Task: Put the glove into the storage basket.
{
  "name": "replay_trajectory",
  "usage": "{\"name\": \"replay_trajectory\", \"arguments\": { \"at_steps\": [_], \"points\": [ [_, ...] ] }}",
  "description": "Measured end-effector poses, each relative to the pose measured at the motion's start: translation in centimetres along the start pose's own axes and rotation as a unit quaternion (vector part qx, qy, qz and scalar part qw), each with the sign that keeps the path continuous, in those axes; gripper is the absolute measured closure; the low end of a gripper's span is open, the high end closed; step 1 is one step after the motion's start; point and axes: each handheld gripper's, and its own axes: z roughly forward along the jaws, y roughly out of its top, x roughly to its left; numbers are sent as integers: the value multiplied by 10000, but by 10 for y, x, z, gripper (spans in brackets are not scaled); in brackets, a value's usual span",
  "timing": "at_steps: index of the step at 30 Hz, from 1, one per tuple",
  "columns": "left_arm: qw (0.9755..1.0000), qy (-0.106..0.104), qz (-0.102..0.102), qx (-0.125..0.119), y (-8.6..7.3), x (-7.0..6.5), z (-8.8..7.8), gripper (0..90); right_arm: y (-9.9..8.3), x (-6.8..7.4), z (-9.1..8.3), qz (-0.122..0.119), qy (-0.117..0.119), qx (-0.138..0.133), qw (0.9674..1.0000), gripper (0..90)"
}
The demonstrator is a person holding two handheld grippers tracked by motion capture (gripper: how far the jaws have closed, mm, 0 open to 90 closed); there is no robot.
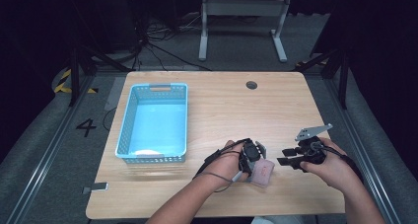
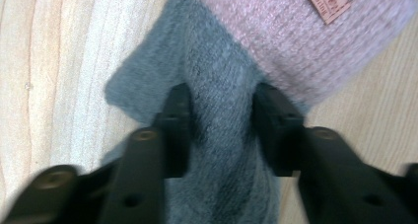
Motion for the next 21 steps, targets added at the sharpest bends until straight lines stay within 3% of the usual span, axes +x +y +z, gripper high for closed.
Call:
{"name": "replay_trajectory", "arguments": {
  "at_steps": [11,17,21],
  "points": [
    [9999,-117,62,-39,0,3,-5,758,-2,-4,-3,66,-2,-61,10000,568],
    [9999,-145,54,-64,-1,5,-18,772,-3,-6,-5,97,-29,-103,9999,568],
    [9996,-141,-12,-224,-4,6,-36,775,-3,-7,-6,101,-33,-125,9999,567]
  ]
}}
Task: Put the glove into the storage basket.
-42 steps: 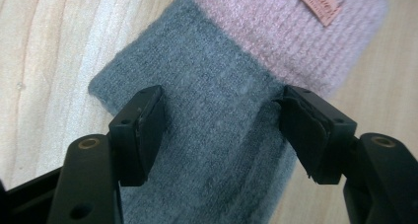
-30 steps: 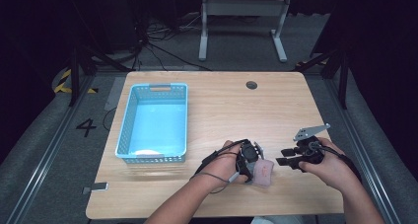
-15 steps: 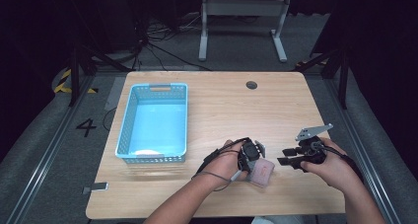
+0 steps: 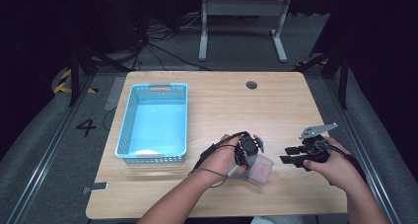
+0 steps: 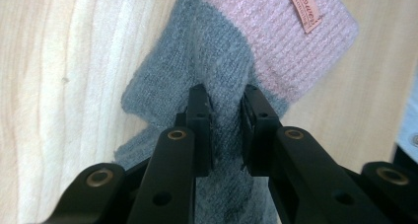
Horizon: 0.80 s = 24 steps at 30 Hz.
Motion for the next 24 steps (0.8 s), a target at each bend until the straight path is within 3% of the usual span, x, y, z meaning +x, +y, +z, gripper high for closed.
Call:
{"name": "replay_trajectory", "arguments": {
  "at_steps": [11,24],
  "points": [
    [9996,127,-98,-235,-9,8,-38,776,2,0,2,-2,15,10,10000,565],
    [9963,383,-517,-578,-34,23,-86,775,8,-1,8,-56,61,52,10000,565]
  ]
}}
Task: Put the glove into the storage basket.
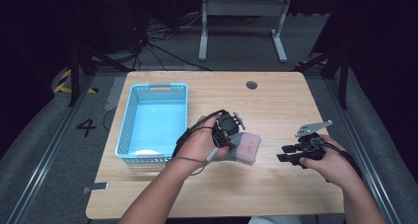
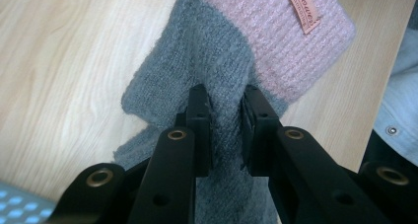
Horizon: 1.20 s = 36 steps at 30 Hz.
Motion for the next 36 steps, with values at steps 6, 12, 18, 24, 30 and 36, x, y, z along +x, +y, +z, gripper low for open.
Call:
{"name": "replay_trajectory", "arguments": {
  "at_steps": [6,12,18,24,30,36],
  "points": [
    [9993,198,-261,-173,-15,14,-27,774,7,-1,7,-68,73,45,9999,565],
    [9972,381,-587,-257,-32,26,-47,774,14,-2,13,-123,127,68,9998,565],
    [9923,676,-981,-327,-56,47,-69,773,17,-2,19,-177,184,114,9996,565],
    [9866,845,-1344,-367,-78,68,-78,773,18,-4,22,-151,201,152,9996,565],
    [9819,914,-1613,-398,-99,89,-83,772,15,-2,23,-143,195,191,9995,563],
    [9760,957,-1935,-276,-116,105,-80,772,15,0,23,-152,187,193,9995,562]
  ]
}}
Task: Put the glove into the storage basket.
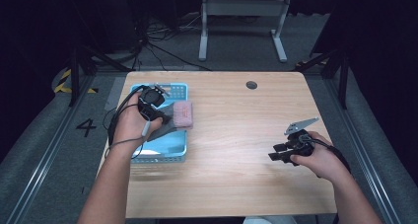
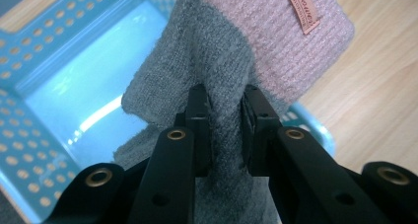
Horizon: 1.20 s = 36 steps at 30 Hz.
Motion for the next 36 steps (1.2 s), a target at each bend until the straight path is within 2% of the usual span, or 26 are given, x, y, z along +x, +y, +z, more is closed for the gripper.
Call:
{"name": "replay_trajectory", "arguments": {
  "at_steps": [1,8,14,18,26,29,31,33,36],
  "points": [
    [9999,31,-104,21,-4,7,2,772,0,1,0,10,3,6,10000,561],
    [9992,152,-355,80,-19,26,3,771,-2,2,0,13,-3,17,10000,561],
    [9975,338,-533,324,-29,41,20,770,-2,4,1,-26,-1,4,10000,557],
    [9977,180,-573,302,-31,48,31,770,-4,4,2,5,-9,46,10000,557],
    [9967,91,-540,606,-31,54,64,768,-4,5,-2,-25,-30,-6,10000,556],
    [9966,7,-563,596,-35,55,71,768,-4,5,-2,-16,-27,-19,10000,556],
    [9958,-56,-678,619,-37,54,76,766,-4,5,-2,-31,-30,-11,10000,556],
    [9952,-76,-641,735,-38,55,79,764,-4,5,-1,-33,-25,8,10000,555],
    [9947,-133,-654,778,-39,56,84,751,-4,6,0,-37,-24,18,10000,552]
  ]
}}
